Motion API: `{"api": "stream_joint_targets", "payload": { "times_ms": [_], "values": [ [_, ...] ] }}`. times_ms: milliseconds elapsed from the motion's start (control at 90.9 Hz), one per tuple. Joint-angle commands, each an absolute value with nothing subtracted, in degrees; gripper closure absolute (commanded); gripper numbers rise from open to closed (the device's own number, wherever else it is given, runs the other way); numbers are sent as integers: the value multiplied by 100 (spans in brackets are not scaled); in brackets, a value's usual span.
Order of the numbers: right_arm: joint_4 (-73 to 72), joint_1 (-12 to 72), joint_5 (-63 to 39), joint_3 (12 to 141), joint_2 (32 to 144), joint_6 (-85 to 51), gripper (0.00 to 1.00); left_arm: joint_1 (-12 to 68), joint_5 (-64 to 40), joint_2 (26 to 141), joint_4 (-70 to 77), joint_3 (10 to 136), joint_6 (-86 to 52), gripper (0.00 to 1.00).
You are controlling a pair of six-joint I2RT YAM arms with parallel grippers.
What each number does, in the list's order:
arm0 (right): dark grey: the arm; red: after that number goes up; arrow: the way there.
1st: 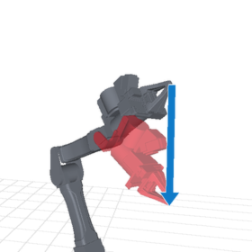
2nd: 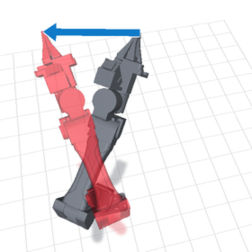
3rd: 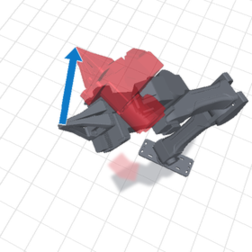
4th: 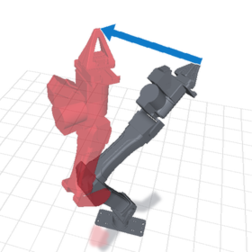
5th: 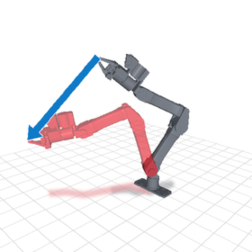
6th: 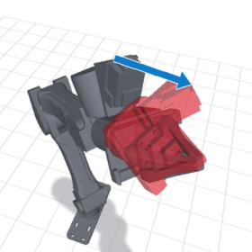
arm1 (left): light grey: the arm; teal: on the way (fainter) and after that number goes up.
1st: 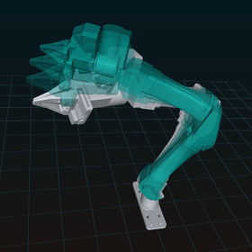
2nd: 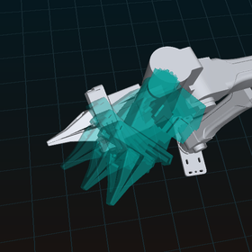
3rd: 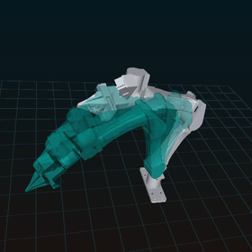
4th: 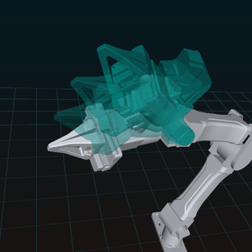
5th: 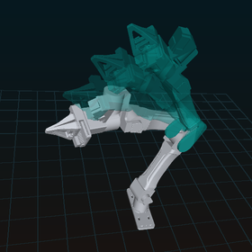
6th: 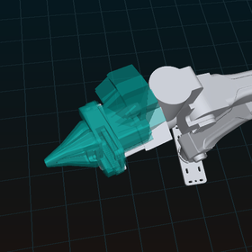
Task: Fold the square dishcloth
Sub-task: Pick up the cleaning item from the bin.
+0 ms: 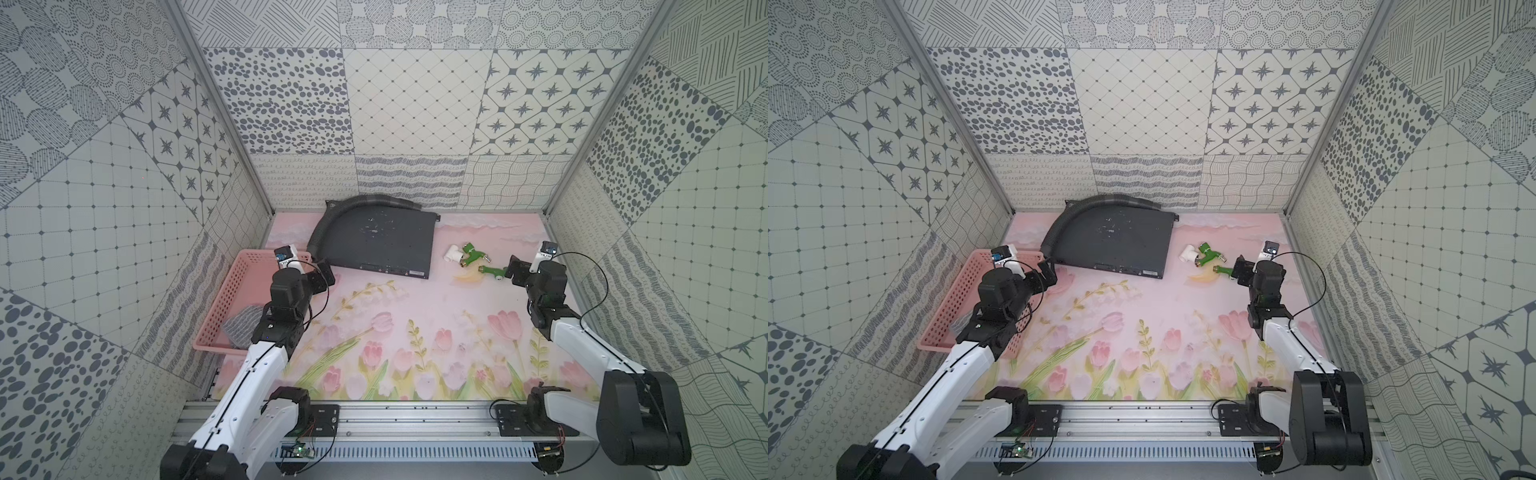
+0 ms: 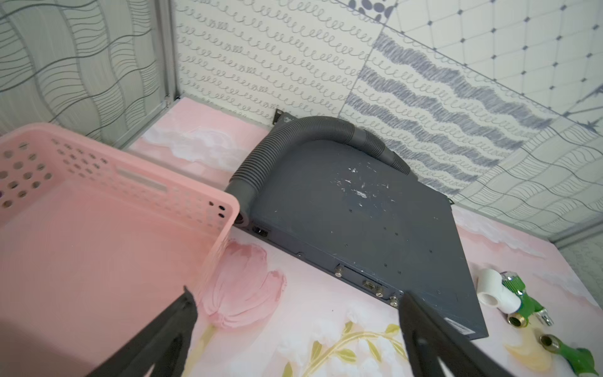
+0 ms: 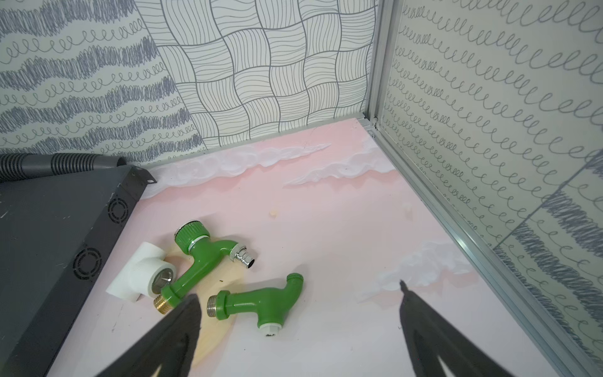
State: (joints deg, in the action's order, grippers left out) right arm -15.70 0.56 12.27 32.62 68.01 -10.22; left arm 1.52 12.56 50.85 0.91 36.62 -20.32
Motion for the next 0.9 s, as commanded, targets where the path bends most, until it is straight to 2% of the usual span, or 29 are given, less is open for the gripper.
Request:
{"api": "stream_joint_targets", "payload": {
  "times_ms": [0, 143, 330, 572, 770, 891],
  "values": [
    [-1145, 62, 1327, 3502, 6813, -1135, 3, 123, 2876, 4743, -3127, 4167, -3364, 1],
    [-1098, 62, 1167, 3541, 6855, -1117, 3, 113, 3637, 4665, -3861, 4197, -3946, 1],
    [-1080, 62, 1117, 3522, 6838, -1116, 3, 2, 3964, 5068, -4523, 4517, -4081, 1],
    [-1039, 62, 1138, 3517, 6791, -1178, 3, -1291, 2726, 5540, -4157, 4576, -3799, 1],
    [-1046, 62, 1159, 3488, 6759, -1225, 3, -2134, 2156, 6247, -3900, 4621, -3803, 1],
    [-1053, 62, 1077, 3497, 6783, -1264, 3, -2413, 2152, 6634, -3798, 4677, -3885, 1]
  ]
}}
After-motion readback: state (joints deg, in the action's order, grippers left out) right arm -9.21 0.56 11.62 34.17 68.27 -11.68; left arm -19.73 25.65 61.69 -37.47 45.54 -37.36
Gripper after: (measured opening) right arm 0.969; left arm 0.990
